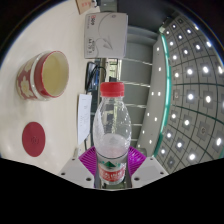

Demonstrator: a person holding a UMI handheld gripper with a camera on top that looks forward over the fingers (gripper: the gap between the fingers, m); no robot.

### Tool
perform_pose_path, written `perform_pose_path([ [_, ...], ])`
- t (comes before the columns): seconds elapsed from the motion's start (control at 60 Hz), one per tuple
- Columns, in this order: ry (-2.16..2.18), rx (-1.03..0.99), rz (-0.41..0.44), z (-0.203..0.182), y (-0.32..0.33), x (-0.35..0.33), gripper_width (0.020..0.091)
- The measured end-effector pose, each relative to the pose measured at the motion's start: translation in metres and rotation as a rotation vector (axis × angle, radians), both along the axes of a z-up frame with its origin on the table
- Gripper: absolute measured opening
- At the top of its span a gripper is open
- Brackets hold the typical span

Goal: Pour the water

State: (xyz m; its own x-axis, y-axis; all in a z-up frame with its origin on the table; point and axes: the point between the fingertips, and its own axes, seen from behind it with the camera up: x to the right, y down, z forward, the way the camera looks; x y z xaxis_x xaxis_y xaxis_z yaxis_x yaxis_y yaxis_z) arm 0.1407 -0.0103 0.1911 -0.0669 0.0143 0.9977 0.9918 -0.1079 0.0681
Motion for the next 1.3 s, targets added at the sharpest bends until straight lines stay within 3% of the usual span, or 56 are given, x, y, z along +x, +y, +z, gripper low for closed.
perform_pose_path([
  [0.183, -0.286, 0.027, 0.042, -0.010, 0.006, -0.018, 0.0366],
  [0.433, -0.279, 0.017, 0.056, -0.010, 0.000, -0.027, 0.0366],
  [0.817, 0.777, -0.072, 0.053, 0.025, -0.029, -0.044, 0.0366],
  [1.05, 1.370, -0.205, -0.046, -0.039, -0.025, -0.037, 0.0368],
  [1.3, 1.552, -0.260, -0.119, -0.105, -0.021, -0.028, 0.0370],
])
